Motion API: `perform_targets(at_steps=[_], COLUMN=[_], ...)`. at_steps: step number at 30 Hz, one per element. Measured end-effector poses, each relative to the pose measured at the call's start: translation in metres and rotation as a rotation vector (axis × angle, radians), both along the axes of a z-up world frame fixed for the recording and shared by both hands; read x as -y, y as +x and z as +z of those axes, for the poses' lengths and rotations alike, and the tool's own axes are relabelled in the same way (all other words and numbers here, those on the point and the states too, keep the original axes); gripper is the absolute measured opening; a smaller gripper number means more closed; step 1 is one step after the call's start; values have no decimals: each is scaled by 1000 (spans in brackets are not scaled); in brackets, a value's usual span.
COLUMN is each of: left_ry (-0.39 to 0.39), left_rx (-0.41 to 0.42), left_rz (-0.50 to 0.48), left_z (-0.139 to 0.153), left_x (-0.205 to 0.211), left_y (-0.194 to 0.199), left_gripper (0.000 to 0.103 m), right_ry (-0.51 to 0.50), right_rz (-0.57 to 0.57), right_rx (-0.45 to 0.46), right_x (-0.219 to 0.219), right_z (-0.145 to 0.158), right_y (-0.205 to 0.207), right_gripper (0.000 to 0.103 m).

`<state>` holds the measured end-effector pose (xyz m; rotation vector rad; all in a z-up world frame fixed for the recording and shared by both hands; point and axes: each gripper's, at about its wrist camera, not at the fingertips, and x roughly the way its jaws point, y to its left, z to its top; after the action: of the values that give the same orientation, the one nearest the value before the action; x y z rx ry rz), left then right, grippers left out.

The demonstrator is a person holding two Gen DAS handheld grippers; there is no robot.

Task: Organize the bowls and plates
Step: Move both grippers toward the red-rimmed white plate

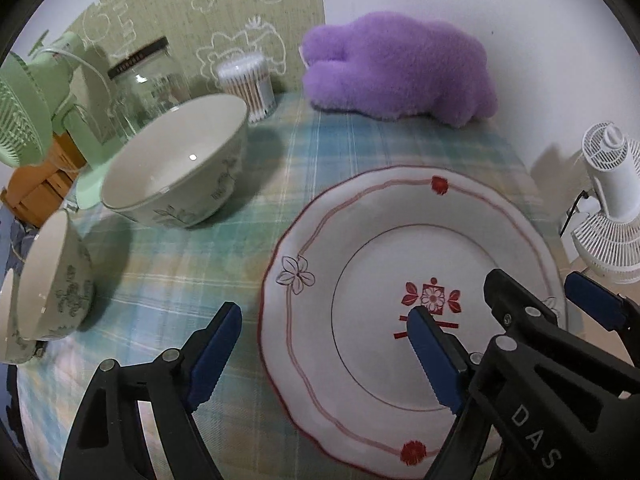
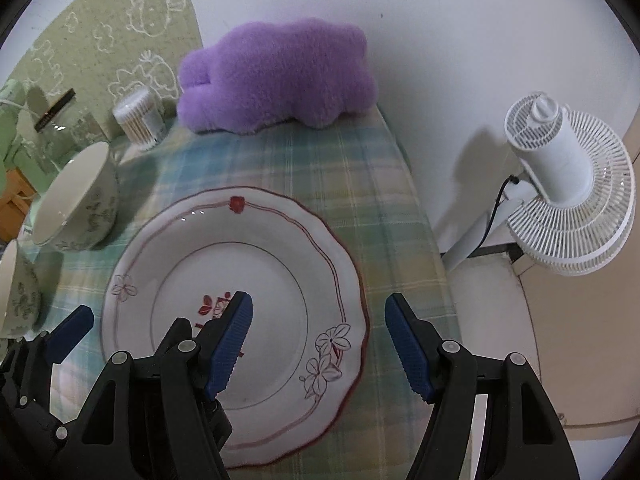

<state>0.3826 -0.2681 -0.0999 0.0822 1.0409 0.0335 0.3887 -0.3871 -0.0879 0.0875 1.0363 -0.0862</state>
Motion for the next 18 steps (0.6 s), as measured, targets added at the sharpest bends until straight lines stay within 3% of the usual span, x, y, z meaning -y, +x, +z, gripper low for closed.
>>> perform_targets(at_steps=[7, 10, 18], left_ry=[-29, -41, -53], left_rx=[-11, -16, -28], left_rz=[-34, -39, -47], left_z=[-5, -5, 3], left_x=[3, 2, -7], left_y=[2, 3, -12], left_gripper=[79, 78, 75], right_ry=[17, 41, 41], right_rz=[4, 16, 19], right_rx=[-18, -25, -27], right_x=[2, 0, -5], right_z=[-13, -13, -4], right_y=[8, 8, -4], right_gripper=[72, 63, 63])
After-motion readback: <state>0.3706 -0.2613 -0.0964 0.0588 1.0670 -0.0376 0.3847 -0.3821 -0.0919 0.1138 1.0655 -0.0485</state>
